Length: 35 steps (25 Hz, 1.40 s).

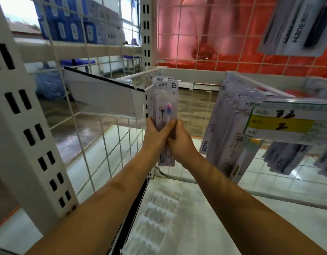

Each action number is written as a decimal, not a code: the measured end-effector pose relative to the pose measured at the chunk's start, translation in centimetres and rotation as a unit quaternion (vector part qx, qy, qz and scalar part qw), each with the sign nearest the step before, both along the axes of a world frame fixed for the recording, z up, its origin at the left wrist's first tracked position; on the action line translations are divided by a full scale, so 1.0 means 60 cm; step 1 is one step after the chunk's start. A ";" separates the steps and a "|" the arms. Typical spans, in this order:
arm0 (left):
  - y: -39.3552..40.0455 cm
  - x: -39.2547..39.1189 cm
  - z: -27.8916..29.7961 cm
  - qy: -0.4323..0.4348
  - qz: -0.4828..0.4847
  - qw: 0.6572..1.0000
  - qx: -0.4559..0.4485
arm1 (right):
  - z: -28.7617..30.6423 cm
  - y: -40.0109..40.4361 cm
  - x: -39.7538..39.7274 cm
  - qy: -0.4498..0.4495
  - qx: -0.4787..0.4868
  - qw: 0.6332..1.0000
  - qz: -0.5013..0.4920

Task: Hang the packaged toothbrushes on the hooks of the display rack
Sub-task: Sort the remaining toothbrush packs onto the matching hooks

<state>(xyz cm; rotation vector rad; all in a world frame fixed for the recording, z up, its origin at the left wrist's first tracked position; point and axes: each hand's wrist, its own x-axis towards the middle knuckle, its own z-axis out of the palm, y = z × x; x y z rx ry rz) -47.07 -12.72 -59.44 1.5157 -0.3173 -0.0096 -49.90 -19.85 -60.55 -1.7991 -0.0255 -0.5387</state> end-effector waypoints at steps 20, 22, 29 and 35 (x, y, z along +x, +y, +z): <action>0.024 -0.015 0.019 0.067 -0.038 0.995 -0.068 | 0.077 0.021 -0.043 0.152 -0.192 0.969 -0.026; 0.027 -0.018 0.020 0.066 -0.034 0.994 -0.079 | 0.079 0.026 -0.041 0.168 -0.202 0.964 -0.027; 0.035 -0.023 0.014 0.057 0.015 0.997 -0.056 | 0.079 0.042 -0.038 0.219 -0.184 0.958 -0.024; 0.043 -0.024 0.017 0.057 0.026 0.997 -0.037 | 0.094 0.053 -0.051 0.222 -0.126 0.967 -0.011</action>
